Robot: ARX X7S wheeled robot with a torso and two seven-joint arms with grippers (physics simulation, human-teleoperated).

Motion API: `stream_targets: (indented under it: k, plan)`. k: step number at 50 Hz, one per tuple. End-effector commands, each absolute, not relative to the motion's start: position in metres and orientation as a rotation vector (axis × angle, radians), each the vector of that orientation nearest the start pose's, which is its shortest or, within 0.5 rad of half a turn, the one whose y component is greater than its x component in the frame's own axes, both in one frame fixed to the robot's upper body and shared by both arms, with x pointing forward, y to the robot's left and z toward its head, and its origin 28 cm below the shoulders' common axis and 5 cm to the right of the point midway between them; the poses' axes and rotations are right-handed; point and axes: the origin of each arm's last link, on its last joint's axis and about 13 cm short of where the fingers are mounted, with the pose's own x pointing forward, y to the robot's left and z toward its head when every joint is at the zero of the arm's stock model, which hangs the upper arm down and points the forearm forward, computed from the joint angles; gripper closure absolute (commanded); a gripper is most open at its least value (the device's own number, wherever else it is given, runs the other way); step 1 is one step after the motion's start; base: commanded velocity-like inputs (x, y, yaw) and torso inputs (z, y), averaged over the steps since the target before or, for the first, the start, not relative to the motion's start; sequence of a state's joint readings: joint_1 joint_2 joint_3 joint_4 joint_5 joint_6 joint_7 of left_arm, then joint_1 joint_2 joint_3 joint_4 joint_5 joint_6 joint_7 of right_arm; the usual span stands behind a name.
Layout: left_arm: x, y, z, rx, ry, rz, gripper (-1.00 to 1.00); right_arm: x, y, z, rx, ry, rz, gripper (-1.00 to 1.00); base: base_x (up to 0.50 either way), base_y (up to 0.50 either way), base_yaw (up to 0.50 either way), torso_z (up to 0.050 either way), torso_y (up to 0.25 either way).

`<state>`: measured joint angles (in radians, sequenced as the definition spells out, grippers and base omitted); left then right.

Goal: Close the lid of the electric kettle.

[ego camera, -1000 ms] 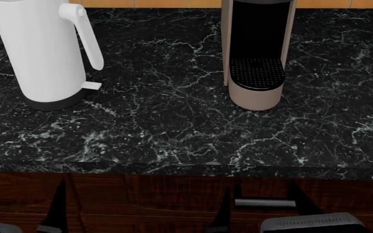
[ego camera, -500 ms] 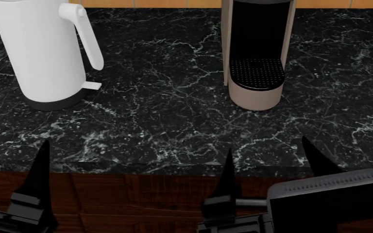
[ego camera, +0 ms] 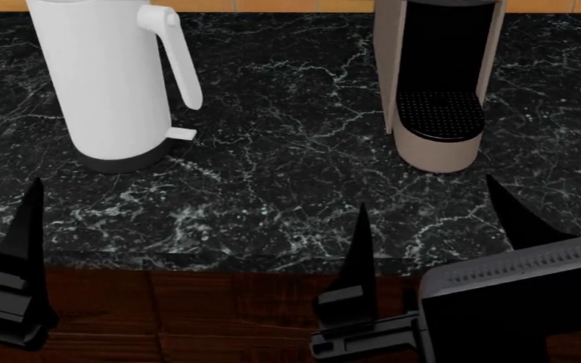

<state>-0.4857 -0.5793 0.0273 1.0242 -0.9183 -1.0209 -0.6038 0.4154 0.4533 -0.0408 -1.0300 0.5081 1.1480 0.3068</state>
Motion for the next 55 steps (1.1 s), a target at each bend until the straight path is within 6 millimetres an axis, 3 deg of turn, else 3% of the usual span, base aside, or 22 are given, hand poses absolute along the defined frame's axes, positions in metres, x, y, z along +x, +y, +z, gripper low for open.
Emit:
stream_targets:
  k: [1,26,33,55]
  plan:
    - [0.1770,0.2257,0.2215,0.175,-0.279,-0.125,-1.00,0.1845,-0.1212,0.2119,-0.288,-0.236,0.098,-1.00,0.00,0.50,0.00,0.000,0.000]
    - [0.1766,0.2258,0.2203,0.176,-0.274,-0.126,-1.00,0.1870,-0.1220,0.2117,-0.275,-0.227,0.075,-1.00,0.00,0.50,0.00,0.000,0.000]
    - [0.1769,0.2261,0.2173,0.172,-0.269,-0.130,-1.00,0.1874,-0.1193,0.2131,-0.285,-0.234,0.078,-1.00,0.04,0.00,0.00,0.000,0.000]
    - [0.1779,0.2279,0.2168,0.168,-0.270,-0.123,-1.00,0.1882,-0.1185,0.2144,-0.273,-0.240,0.084,-1.00,0.47,0.01,0.00,0.000,0.000]
